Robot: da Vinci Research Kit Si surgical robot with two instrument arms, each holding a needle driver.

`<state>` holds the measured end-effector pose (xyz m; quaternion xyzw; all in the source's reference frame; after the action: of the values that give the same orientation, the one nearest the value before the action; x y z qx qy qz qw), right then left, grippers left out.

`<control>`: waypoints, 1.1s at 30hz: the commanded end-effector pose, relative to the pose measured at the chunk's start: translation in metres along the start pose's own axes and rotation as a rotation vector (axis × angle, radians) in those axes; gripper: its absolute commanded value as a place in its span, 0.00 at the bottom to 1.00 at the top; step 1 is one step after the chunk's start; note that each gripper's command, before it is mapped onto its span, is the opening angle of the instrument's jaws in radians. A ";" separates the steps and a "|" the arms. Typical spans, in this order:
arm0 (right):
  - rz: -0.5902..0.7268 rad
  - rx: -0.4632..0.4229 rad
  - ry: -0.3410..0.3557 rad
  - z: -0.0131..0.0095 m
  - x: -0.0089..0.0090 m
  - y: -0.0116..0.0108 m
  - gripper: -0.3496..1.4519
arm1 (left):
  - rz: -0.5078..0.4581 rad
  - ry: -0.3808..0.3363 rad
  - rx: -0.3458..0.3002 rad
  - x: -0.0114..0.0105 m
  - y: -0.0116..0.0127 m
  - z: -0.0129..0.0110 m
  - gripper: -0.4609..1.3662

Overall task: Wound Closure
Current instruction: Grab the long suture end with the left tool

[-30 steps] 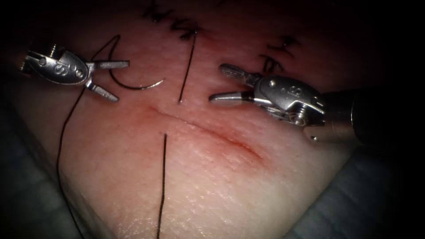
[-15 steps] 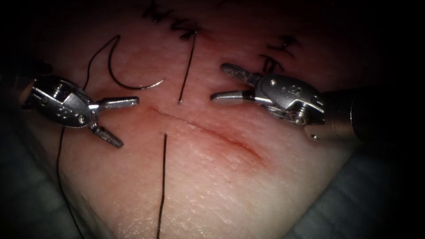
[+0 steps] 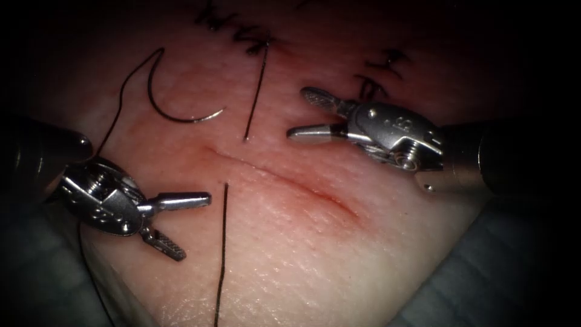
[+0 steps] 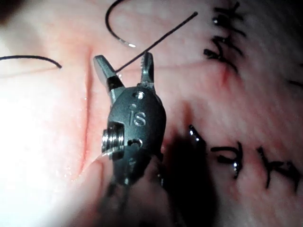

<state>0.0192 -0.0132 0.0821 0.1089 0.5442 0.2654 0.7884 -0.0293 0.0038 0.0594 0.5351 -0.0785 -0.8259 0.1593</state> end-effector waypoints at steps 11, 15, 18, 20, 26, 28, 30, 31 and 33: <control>-0.001 0.002 0.002 0.0002 0.0000 -0.0004 0.80 | 0.027 0.010 0.006 0.0019 0.0026 0.0010 0.64; -0.001 0.001 0.003 0.0003 0.0000 -0.0005 0.81 | 0.039 0.024 0.003 0.0028 0.0033 0.0018 0.64; -0.001 0.000 0.003 0.0003 0.0000 -0.0006 0.80 | 0.049 0.037 -0.002 0.0033 0.0039 0.0026 0.64; -0.002 0.001 0.003 0.0003 0.0000 -0.0006 0.81 | 0.049 0.044 -0.005 0.0033 0.0041 0.0029 0.64; -0.003 0.004 0.005 0.0002 0.0000 -0.0009 0.81 | 0.052 0.070 -0.015 0.0036 0.0053 0.0046 0.61; -0.003 0.004 0.005 0.0002 0.0000 -0.0009 0.81 | 0.053 0.078 -0.020 0.0037 0.0058 0.0051 0.59; -0.004 0.004 0.005 0.0002 0.0000 -0.0010 0.81 | 0.062 0.087 -0.024 0.0038 0.0062 0.0054 0.52; -0.004 0.004 0.005 0.0002 0.0000 -0.0010 0.80 | 0.067 0.091 -0.026 0.0038 0.0064 0.0056 0.43; -0.004 0.004 0.005 0.0002 0.0000 -0.0010 0.81 | 0.073 0.101 -0.031 0.0038 0.0065 0.0058 0.24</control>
<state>0.0197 -0.0140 0.0817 0.1076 0.5465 0.2640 0.7874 -0.0349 -0.0039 0.0605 0.5718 -0.0782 -0.7914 0.2013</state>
